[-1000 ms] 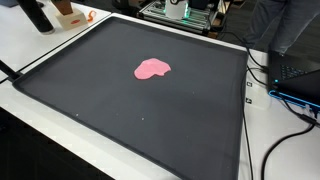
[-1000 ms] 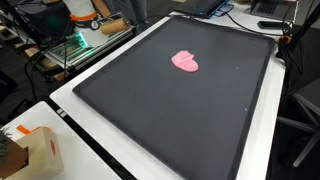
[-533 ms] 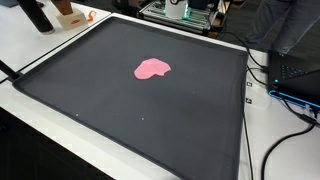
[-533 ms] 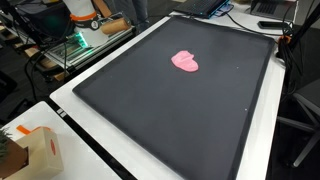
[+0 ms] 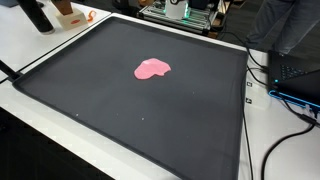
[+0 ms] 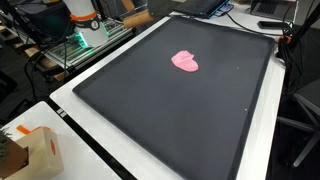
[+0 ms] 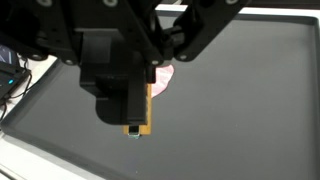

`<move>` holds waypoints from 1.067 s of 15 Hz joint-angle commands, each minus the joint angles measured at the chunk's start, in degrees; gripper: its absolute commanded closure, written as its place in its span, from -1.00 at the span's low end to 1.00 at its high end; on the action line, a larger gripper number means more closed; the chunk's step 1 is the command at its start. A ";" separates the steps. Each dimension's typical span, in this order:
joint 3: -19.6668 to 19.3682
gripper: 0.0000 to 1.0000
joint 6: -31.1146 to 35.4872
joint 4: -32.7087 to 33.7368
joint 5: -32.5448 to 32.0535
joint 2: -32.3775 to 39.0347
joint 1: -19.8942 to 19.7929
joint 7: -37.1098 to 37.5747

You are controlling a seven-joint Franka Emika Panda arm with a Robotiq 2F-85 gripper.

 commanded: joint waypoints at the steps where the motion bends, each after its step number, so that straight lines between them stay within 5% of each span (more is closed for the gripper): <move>1: -1.41 0.54 2.48 6.79 5.95 10.69 3.01 -1.82; 6: -1.09 0.54 2.72 14.01 14.20 22.82 2.52 -3.72; 16: 2.11 0.54 2.48 22.74 23.91 39.41 -4.94 -6.60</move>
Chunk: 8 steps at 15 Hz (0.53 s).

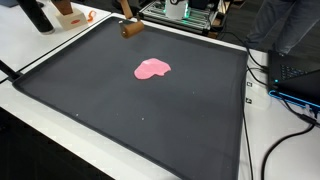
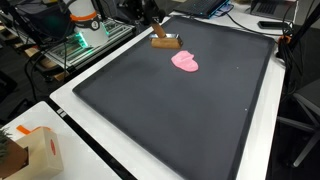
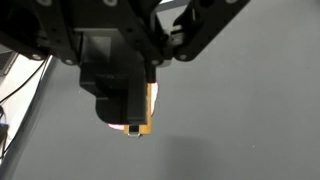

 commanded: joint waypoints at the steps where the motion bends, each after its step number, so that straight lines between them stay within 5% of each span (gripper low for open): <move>1: 2.11 0.54 -0.88 2.99 4.10 4.72 -3.62 -2.45; 8: 5.17 0.54 -0.91 4.62 9.59 10.84 -8.02 -7.51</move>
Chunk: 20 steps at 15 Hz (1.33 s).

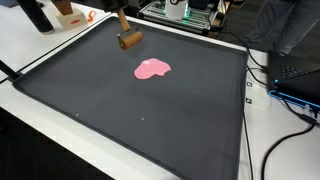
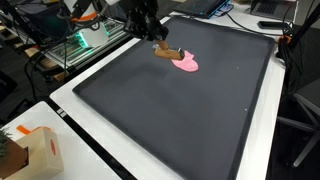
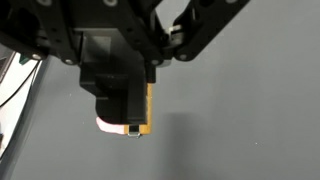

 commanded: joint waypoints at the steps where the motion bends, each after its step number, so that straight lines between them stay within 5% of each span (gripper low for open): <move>1: 2.13 0.54 -0.92 1.67 4.02 3.09 -3.17 -4.27; 20: 6.85 0.54 -0.53 4.11 6.86 9.20 -7.45 -3.53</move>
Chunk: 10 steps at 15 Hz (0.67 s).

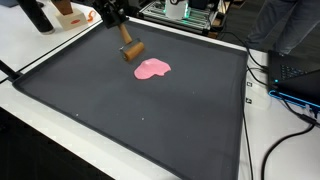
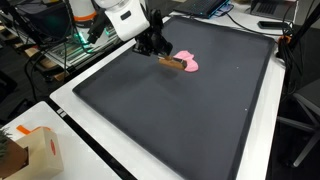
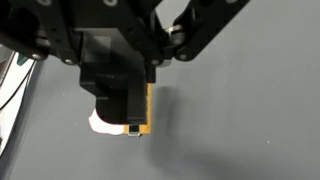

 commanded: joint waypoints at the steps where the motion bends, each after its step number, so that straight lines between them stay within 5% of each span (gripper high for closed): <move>1: 1.35 0.54 -0.34 0.83 1.22 0.42 -1.21 1.04; 10: 2.68 0.54 0.06 0.84 0.58 -1.32 -0.58 3.44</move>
